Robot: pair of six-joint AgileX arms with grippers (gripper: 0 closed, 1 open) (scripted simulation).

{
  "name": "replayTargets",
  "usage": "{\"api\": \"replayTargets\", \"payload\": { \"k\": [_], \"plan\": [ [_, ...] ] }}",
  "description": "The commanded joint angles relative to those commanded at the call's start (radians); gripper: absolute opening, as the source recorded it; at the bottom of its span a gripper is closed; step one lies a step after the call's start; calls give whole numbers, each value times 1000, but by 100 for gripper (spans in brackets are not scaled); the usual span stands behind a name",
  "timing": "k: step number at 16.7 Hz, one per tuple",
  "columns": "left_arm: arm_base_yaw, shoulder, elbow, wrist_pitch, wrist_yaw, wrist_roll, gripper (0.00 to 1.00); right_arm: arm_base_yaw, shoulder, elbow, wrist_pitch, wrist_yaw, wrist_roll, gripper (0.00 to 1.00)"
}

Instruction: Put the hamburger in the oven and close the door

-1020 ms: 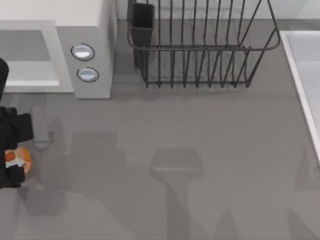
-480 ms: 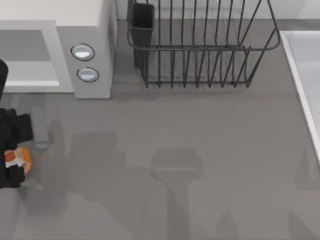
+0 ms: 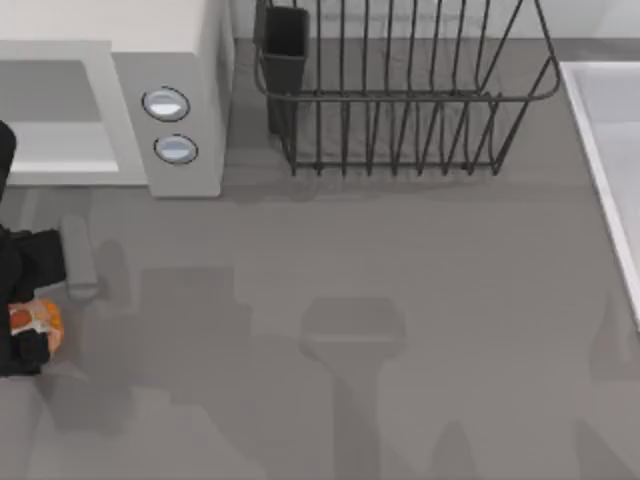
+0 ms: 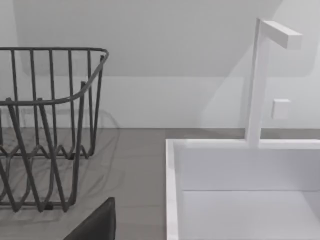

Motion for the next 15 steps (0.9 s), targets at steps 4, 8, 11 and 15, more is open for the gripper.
{"api": "replayTargets", "payload": {
  "k": [4,8,11,15],
  "plan": [
    [0,0,0,0,0,0,0,0,0,0,0,0,0,100],
    [0,0,0,0,0,0,0,0,0,0,0,0,0,100],
    [-2,-63,21,-74,6,-20,0,0,0,0,0,0,0,100],
    [1,-88,62,-136,6,-21,0,0,0,0,0,0,0,100]
  ]
}}
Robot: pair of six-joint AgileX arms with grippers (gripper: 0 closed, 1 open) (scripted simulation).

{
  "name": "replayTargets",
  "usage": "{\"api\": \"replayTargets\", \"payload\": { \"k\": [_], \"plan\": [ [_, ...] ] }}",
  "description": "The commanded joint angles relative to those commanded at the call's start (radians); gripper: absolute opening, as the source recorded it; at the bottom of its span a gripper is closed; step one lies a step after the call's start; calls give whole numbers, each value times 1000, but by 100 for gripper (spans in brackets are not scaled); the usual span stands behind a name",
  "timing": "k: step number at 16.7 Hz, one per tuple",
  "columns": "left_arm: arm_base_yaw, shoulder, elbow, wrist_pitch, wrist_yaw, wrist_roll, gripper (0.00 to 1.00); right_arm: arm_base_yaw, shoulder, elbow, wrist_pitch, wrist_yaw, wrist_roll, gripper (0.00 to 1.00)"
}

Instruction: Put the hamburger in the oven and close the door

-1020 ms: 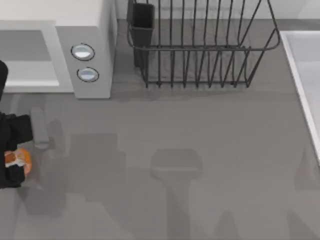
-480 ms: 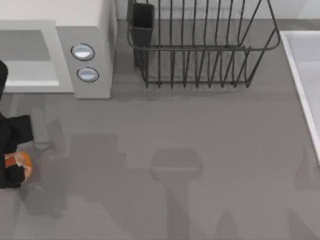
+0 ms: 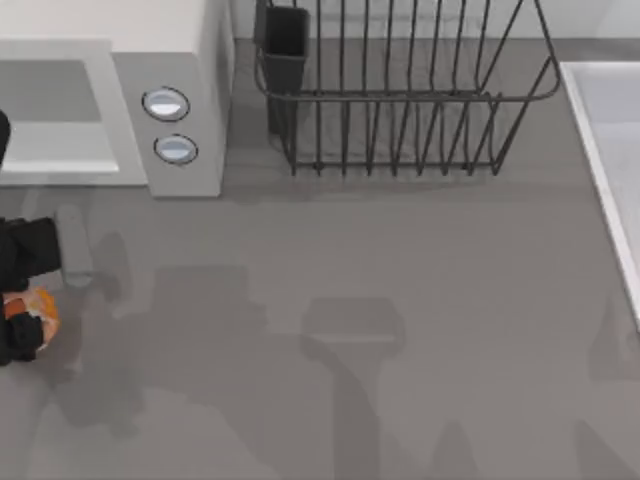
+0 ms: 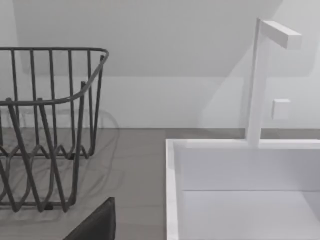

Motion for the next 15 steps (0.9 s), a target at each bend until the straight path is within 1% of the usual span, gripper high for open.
{"api": "replayTargets", "payload": {
  "k": [8,10,15],
  "plan": [
    [-5,-109,188,-299,-1,-3,0,0,0,0,0,0,0,100],
    [-5,-122,207,-332,-1,-4,0,0,0,0,0,0,0,100],
    [-3,-119,204,-331,-1,-2,0,0,0,0,0,0,0,100]
  ]
}}
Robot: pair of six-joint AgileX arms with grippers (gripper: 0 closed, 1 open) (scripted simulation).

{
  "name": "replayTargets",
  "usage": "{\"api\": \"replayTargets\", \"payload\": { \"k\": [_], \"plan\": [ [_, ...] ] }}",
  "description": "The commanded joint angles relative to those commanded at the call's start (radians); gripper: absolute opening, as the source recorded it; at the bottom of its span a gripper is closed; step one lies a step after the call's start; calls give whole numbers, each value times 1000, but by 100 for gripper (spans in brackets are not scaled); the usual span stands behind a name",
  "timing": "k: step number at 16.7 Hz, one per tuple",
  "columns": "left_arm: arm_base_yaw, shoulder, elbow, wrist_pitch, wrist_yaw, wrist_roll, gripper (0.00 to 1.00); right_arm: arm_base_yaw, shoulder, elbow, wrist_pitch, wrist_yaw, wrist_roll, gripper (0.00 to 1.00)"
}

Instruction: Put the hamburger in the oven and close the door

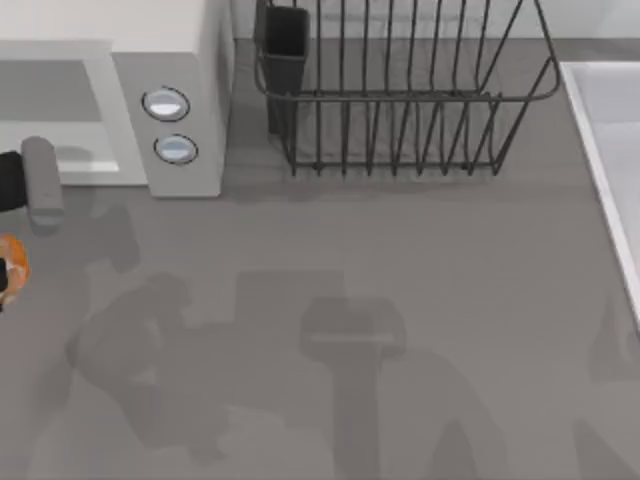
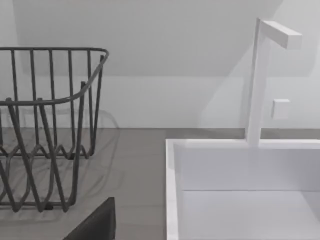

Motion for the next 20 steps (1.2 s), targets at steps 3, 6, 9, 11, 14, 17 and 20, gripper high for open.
{"api": "replayTargets", "payload": {
  "k": [3,6,9,11,14,17,20],
  "plan": [
    [6,16,-19,62,16,-51,0,0,0,0,0,0,0,100],
    [16,44,-57,220,48,-163,0,0,0,0,0,0,0,100],
    [29,87,-127,474,93,-321,0,0,0,0,0,0,0,100],
    [39,117,-187,694,129,-448,0,0,0,0,0,0,0,100],
    [63,156,-270,1061,182,-646,0,0,0,0,0,0,0,100],
    [101,210,-343,1397,222,-830,0,0,0,0,0,0,0,100],
    [145,267,-403,1670,246,-983,0,0,0,0,0,0,0,100]
  ]
}}
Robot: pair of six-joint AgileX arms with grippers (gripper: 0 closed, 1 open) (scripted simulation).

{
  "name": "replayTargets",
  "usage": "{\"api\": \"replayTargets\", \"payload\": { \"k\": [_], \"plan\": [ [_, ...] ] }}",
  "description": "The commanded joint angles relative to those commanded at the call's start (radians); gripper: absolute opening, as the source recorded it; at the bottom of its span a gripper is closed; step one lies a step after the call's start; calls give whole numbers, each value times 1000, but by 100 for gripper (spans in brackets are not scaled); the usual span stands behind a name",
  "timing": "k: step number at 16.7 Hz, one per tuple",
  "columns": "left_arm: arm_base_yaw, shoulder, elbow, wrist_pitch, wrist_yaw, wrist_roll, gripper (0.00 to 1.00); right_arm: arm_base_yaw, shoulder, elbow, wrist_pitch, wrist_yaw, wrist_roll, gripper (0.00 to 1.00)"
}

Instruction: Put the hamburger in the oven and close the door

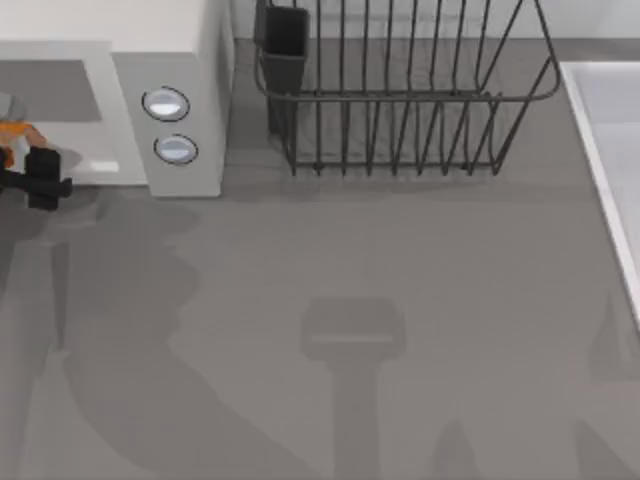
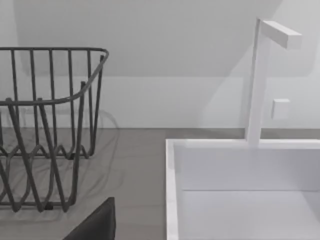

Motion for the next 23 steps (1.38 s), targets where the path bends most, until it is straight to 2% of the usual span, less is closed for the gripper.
{"api": "replayTargets", "payload": {
  "k": [4,8,16,19,23],
  "plan": [
    [47,52,-64,262,8,-134,0,0,0,0,0,0,0,100],
    [71,70,-91,368,4,-185,0,0,0,0,0,0,0,100],
    [63,95,-51,353,-1,-185,0,0,0,0,0,0,0,100],
    [51,178,82,304,-15,-192,0,0,0,0,0,0,0,100],
    [24,316,349,208,-38,-203,0,0,0,0,0,0,0,100]
  ]
}}
